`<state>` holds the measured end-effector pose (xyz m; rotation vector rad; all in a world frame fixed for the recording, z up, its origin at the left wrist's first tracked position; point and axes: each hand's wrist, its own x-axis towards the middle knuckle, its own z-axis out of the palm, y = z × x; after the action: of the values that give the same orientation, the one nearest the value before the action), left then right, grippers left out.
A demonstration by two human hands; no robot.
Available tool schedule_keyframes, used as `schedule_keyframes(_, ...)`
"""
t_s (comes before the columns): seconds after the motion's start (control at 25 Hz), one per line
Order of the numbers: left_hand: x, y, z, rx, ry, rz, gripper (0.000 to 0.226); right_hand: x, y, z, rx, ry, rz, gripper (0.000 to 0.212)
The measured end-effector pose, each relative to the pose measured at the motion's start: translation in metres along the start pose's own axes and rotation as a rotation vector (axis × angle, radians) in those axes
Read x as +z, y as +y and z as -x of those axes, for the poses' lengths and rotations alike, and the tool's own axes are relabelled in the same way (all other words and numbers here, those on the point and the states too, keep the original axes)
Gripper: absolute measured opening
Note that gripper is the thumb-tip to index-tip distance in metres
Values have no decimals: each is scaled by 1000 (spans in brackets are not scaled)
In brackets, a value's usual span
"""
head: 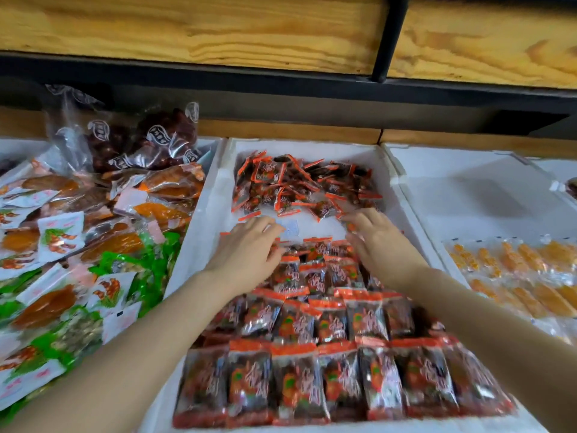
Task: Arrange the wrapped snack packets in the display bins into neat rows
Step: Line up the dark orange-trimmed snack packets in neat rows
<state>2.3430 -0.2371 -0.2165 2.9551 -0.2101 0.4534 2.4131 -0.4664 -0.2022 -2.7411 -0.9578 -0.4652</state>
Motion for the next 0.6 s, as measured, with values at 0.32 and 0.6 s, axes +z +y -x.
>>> schedule_keyframes(0.32, 52, -51, -123, -208, -162, -95, 72, 77, 55, -115, 173, -208, -82, 56)
schedule_keyframes(0.6, 78, -69, -170, -286, -176, -86, 102, 95, 55, -156, 56, -355, 102, 66)
